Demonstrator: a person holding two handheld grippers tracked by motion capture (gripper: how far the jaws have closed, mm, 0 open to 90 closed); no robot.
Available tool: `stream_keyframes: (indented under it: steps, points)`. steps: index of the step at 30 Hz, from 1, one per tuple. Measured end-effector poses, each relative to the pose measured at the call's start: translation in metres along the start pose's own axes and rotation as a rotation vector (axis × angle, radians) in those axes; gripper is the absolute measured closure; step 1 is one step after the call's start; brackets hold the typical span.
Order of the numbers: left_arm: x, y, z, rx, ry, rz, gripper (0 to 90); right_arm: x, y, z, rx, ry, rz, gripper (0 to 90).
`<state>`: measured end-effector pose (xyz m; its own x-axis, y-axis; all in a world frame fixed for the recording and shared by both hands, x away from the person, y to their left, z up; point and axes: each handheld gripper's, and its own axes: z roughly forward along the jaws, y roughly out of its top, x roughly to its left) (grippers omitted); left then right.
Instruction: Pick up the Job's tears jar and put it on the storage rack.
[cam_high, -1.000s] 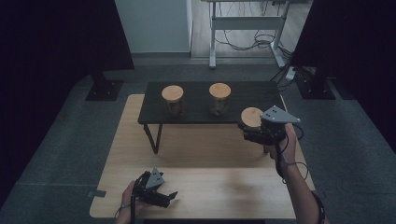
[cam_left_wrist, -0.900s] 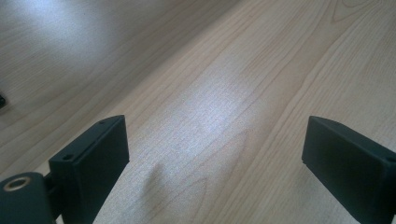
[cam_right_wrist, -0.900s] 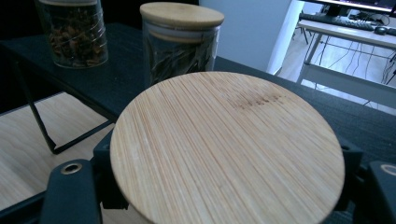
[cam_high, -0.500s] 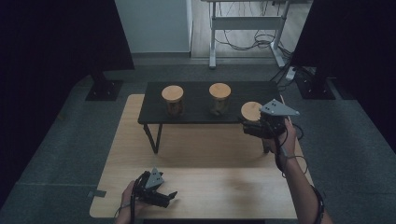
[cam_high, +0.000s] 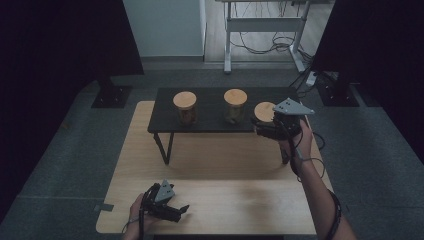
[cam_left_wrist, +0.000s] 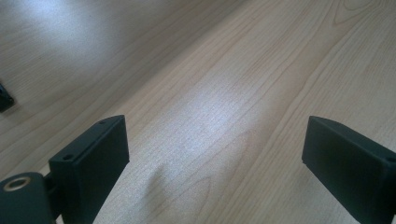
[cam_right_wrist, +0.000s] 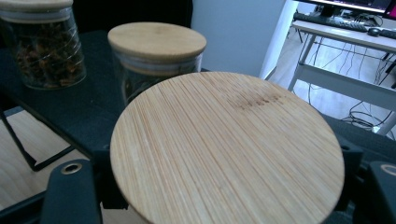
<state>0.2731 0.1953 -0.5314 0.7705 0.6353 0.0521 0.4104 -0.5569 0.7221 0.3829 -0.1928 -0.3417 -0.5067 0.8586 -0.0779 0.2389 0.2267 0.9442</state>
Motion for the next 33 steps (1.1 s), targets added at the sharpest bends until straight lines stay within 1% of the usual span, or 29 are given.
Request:
stream_keyframes:
  steps: [5,11,14,17,18,20,23,27,33]
  points:
    - [0.0,0.0,0.0,-0.001,0.001,-0.001,7.1,-0.004,0.005,0.006,0.0,-0.008,-0.002,24.7]
    - [0.001,0.0,0.0,-0.002,0.001,-0.002,7.2,-0.015,0.005,0.017,0.005,-0.029,0.011,24.7]
    - [0.001,0.0,0.0,0.0,0.0,-0.001,7.1,-0.023,0.003,0.024,0.0,-0.036,0.045,24.7]
    - [0.001,0.0,-0.001,-0.001,0.001,-0.001,7.2,-0.028,0.0,0.03,0.007,-0.045,0.06,24.7]
    - [0.001,-0.001,-0.001,-0.002,0.002,-0.002,7.1,-0.031,-0.001,0.031,0.001,-0.038,0.08,24.7]
    - [0.002,-0.001,-0.001,-0.001,0.003,-0.004,7.1,-0.032,-0.002,0.032,-0.005,-0.035,0.097,24.6]
    - [0.001,-0.001,-0.001,0.0,0.002,-0.002,7.1,-0.034,-0.003,0.033,-0.011,-0.035,0.109,24.1]
    - [0.001,0.0,-0.001,-0.001,0.002,0.0,7.1,-0.031,-0.002,0.032,-0.002,-0.066,0.07,22.9]
    - [0.0,0.0,-0.001,-0.001,0.0,0.001,7.1,-0.029,-0.001,0.031,0.003,-0.077,0.074,22.9]
